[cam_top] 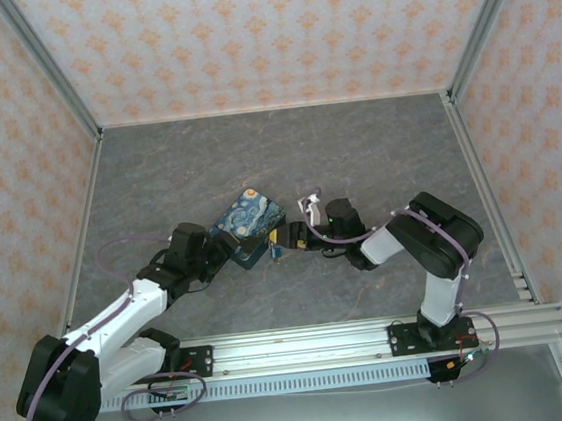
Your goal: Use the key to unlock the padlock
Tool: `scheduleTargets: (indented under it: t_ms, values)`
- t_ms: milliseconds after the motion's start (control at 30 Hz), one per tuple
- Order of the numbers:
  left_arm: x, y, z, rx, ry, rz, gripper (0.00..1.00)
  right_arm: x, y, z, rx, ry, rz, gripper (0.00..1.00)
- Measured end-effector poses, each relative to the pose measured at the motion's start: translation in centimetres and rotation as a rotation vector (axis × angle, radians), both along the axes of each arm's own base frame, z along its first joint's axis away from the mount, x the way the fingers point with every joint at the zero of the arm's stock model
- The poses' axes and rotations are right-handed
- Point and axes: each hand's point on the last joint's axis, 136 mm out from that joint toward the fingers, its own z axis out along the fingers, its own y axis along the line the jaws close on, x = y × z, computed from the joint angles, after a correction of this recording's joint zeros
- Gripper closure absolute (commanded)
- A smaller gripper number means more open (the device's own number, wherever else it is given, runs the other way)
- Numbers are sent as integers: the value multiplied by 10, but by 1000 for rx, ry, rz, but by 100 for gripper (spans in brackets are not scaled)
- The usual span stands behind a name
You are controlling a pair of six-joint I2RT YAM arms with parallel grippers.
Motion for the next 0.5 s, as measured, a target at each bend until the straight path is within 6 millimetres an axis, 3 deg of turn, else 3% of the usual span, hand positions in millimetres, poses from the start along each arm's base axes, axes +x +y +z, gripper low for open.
scheduleTargets:
  t_ms: [500]
  values:
    - [4, -2, 0, 12, 7, 1, 29, -1, 21, -12, -7, 28, 57, 25]
